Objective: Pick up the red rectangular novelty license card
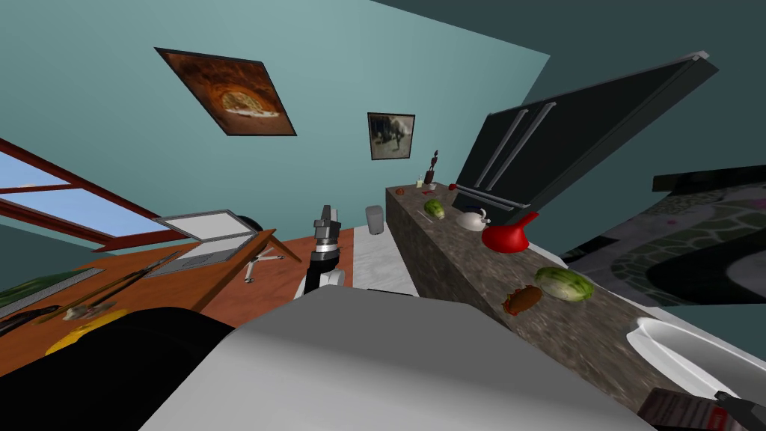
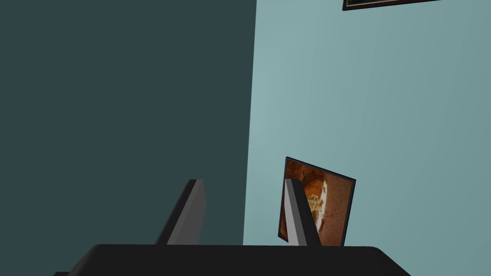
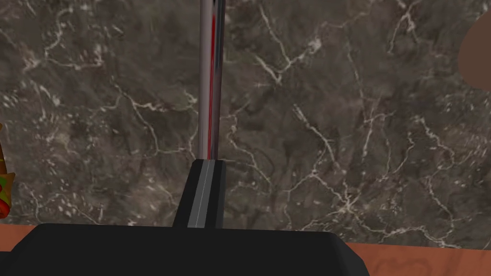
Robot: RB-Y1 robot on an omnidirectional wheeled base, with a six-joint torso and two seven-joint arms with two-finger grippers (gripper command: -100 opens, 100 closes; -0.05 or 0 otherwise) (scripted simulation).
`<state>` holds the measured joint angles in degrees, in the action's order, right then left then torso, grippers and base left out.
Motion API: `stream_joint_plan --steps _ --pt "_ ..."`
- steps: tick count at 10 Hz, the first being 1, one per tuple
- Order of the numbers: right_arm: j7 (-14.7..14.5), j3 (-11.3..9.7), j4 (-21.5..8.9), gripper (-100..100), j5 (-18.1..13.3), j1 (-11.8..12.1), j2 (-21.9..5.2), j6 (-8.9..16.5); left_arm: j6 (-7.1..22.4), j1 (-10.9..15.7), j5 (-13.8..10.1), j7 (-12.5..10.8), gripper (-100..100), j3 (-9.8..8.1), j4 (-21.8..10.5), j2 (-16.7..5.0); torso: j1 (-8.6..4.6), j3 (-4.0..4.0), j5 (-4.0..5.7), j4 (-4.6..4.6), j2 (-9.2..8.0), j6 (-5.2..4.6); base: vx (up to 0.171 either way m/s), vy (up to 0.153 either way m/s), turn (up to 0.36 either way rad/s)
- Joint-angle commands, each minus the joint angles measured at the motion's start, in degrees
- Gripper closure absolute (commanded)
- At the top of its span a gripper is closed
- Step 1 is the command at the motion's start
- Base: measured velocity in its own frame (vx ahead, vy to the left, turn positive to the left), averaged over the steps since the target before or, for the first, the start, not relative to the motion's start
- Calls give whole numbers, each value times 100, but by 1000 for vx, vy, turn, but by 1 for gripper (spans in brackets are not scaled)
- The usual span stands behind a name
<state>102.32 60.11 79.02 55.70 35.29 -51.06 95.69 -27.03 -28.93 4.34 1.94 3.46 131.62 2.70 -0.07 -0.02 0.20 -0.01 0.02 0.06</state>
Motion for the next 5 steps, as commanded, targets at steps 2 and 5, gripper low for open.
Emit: stream_joint_plan --steps 2,5 --pt "0 0 0 0 0 0 0 0 0 0 0 0 0 0 0 0 -1 -1 0 0 1 0 0 0 0" --pt "148 54 122 -100 33 125 -62 174 0 0 0 0 0 1 0 1 28 -4 -6 2 8 0 12 53 0"
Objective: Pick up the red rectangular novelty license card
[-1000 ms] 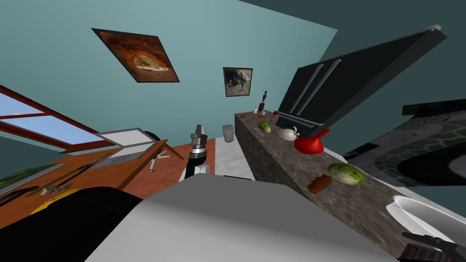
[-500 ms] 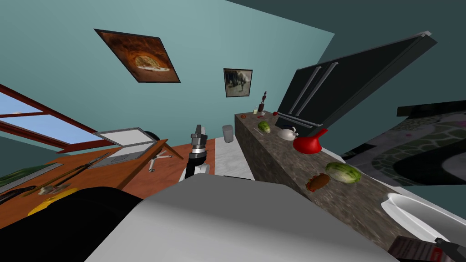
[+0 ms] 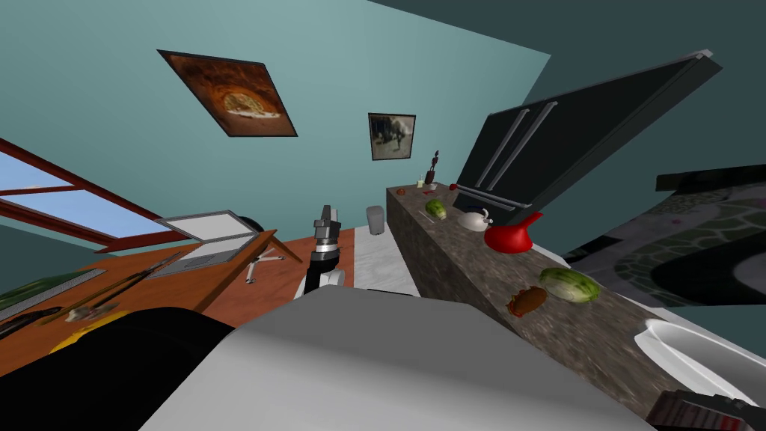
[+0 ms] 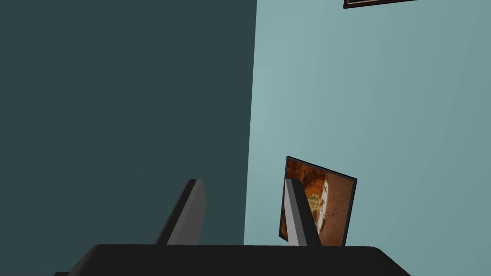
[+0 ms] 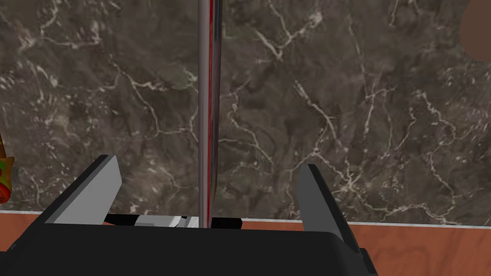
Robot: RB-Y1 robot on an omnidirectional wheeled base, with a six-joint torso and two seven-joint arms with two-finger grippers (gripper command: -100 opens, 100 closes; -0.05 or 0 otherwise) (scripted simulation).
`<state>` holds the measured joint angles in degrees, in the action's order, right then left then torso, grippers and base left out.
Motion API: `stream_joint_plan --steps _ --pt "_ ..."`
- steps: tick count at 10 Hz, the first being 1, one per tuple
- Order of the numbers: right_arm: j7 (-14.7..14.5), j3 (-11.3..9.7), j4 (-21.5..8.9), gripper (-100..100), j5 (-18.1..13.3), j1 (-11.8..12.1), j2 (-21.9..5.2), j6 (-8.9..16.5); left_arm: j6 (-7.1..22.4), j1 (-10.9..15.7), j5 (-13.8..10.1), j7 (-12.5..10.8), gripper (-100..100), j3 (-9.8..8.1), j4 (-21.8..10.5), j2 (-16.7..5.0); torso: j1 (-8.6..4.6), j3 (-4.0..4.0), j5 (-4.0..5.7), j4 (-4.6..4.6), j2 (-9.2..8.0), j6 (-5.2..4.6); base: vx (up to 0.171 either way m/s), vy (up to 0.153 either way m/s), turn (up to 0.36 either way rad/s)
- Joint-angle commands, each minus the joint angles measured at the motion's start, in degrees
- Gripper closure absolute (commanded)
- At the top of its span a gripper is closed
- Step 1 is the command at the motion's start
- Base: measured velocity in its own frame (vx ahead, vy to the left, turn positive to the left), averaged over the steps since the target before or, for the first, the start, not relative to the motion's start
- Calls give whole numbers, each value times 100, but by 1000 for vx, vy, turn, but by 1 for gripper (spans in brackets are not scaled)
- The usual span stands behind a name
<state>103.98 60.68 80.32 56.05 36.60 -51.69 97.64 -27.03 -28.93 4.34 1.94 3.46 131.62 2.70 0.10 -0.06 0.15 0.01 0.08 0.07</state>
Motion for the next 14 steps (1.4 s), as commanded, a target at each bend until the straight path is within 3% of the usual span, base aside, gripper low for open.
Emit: stream_joint_plan --steps 1,2,6,7,8,12,13,14 --pt "0 0 0 0 0 0 0 0 0 0 0 0 0 0 0 0 0 0 0 0 0 0 1 7 -1" --pt "-34 -24 -176 -100 -76 -52 23 -111 0 0 0 0 0 0 0 0 -11 1 3 -1 -2 0 -34 15 134" --pt "-109 -80 -584 -100 -253 -171 77 -366 0 1 0 0 0 0 0 0 -15 14 5 -6 -23 1 -56 14 117" --pt "-79 -73 -484 -100 -223 -148 79 -309 0 1 0 0 0 0 0 0 -14 12 4 -5 -21 1 -18 7 24" --pt "-82 -73 -496 100 -228 -152 79 -321 0 0 0 0 0 0 0 0 -16 9 4 -4 -14 -2 0 0 0" --pt "-61 -69 -503 100 -235 -143 81 -319 0 0 0 0 0 0 0 0 -26 9 11 -7 -12 9 0 0 -5" --pt "-63 -70 -502 0 -235 -144 80 -319 0 0 0 0 0 -1 0 0 -26 9 11 -7 -12 7 0 0 0" --pt "-56 -40 -292 100 -127 -86 39 -184 0 0 0 0 0 -1 0 0 -27 9 11 -7 -12 7 54 -21 -220"
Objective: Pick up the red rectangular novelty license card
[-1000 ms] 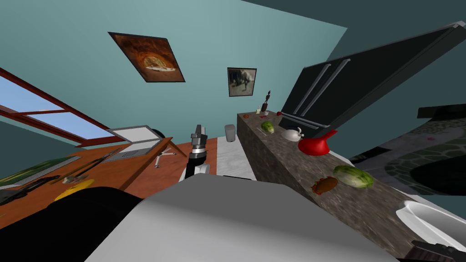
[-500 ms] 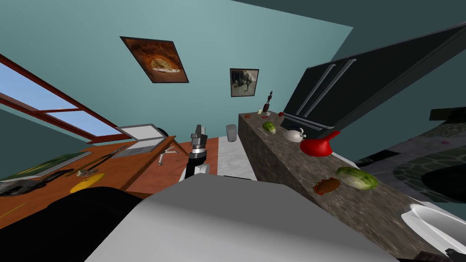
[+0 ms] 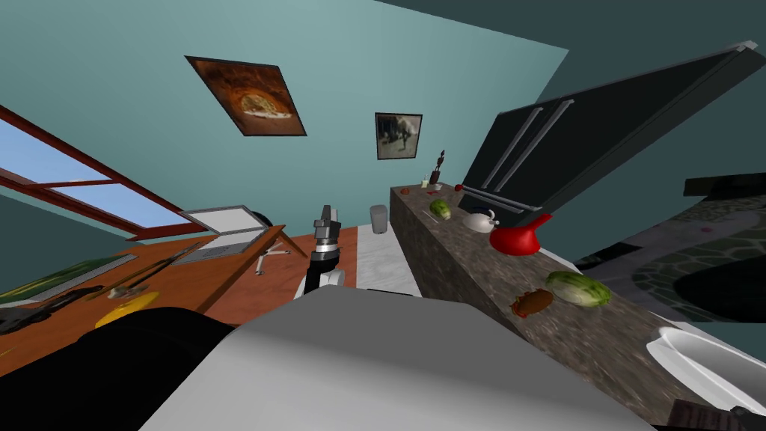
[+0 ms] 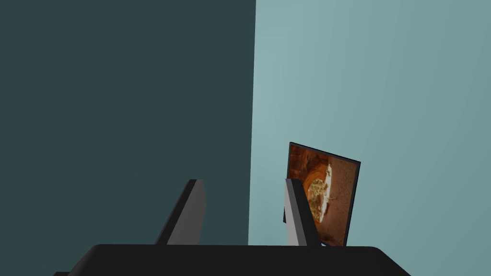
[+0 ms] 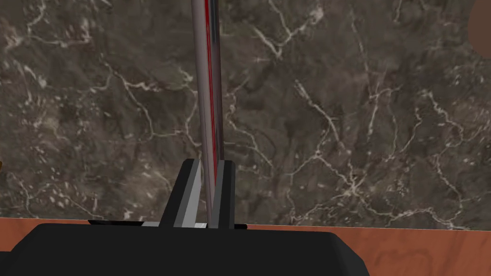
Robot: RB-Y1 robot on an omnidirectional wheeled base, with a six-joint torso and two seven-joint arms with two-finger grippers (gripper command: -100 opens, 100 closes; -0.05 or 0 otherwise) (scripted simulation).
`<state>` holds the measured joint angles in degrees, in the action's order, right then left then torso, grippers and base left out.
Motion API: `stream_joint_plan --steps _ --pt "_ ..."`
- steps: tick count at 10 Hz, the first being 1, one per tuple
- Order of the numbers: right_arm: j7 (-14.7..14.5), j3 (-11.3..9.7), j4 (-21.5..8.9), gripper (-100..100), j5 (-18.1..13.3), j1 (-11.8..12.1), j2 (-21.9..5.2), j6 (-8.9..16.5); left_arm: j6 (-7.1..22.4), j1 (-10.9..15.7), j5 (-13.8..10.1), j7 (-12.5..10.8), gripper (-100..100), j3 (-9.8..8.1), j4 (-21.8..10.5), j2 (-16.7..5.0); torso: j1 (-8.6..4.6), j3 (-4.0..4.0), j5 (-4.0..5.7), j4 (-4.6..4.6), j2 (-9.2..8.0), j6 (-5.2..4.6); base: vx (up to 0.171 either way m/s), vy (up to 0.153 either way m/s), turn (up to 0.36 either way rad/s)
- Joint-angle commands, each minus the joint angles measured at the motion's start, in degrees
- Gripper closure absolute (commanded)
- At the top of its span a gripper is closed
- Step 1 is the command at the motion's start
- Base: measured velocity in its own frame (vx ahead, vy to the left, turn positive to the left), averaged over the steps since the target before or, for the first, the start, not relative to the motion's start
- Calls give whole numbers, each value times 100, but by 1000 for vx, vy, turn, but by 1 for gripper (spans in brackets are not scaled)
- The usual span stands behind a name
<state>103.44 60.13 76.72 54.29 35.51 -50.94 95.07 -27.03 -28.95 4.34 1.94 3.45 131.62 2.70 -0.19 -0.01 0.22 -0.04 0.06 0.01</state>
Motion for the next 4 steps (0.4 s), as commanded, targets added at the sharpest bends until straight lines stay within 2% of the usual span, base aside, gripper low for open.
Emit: stream_joint_plan --steps 1,2,3,4 --pt "19 31 183 100 99 57 -51 146 0 0 0 0 0 0 0 0 0 0 0 0 0 0 74 -23 -209" --pt "41 47 300 100 150 91 -66 219 0 0 0 0 0 0 0 0 0 -4 1 2 6 4 62 -19 -132" --pt "14 28 218 100 110 68 -47 151 0 1 0 0 0 0 0 0 1 -7 0 2 11 10 25 -7 -16" --pt "23 28 235 0 115 68 -52 170 0 1 0 0 0 1 0 0 2 -4 3 2 4 11 0 0 0"
